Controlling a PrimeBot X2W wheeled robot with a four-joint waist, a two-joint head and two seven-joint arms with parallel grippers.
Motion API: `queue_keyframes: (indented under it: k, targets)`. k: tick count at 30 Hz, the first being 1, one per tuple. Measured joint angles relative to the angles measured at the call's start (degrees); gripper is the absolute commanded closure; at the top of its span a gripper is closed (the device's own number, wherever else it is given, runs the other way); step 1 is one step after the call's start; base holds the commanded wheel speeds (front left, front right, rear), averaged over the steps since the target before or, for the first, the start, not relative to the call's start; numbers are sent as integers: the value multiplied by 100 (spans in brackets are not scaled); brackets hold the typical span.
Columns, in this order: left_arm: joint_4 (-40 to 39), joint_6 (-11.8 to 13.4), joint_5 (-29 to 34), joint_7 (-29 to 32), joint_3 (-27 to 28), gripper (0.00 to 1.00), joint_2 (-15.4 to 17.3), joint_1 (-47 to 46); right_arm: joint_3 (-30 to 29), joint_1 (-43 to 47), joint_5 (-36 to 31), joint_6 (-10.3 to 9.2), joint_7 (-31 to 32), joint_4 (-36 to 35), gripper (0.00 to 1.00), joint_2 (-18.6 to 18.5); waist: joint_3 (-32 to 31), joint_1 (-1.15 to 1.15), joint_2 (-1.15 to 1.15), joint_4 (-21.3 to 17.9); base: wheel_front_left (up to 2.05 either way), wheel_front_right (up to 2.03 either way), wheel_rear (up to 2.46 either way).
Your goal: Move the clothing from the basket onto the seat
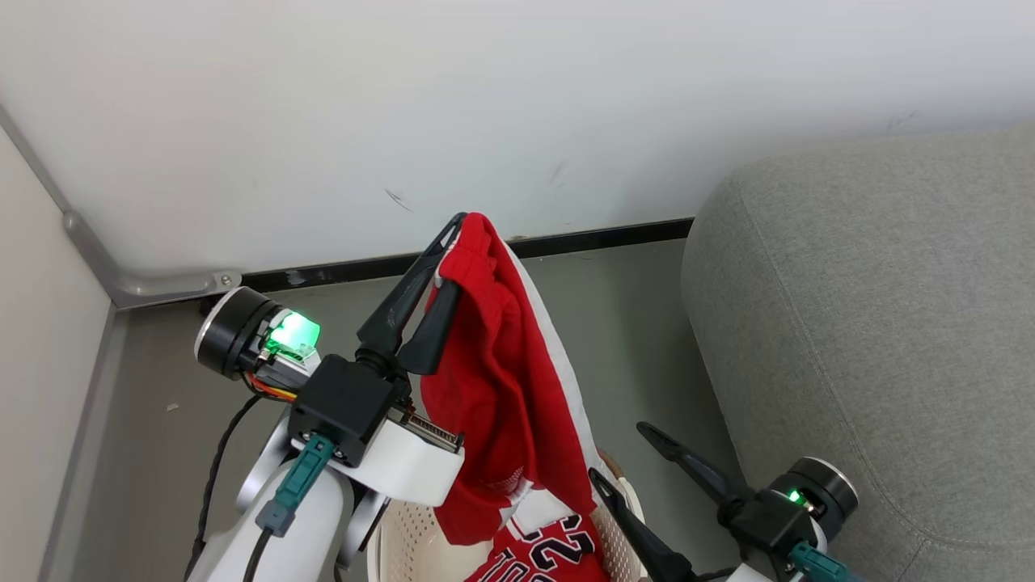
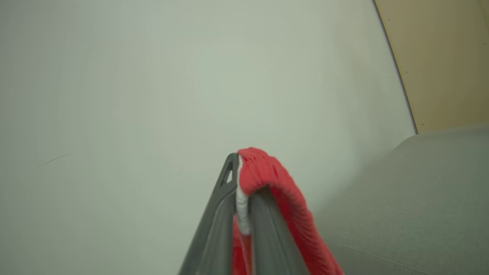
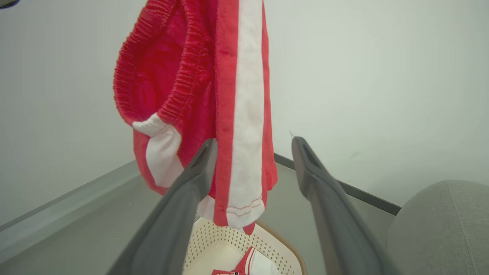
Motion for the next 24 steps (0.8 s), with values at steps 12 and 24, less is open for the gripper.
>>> queue_keyframes:
  k: [12, 24]
  targets:
    - [-193, -231, 0, -1, -343, 100, -125, -116, 183, -299, 56, 0, 103, -8, 0, -103, 14, 0, 0, 63, 0, 0, 0]
    - [-252, -356, -51, -1, -542, 100, -210, -149, 391, -774, 166, 0, 179, 179, 13, -120, 37, 0, 0, 169, 0, 0, 0]
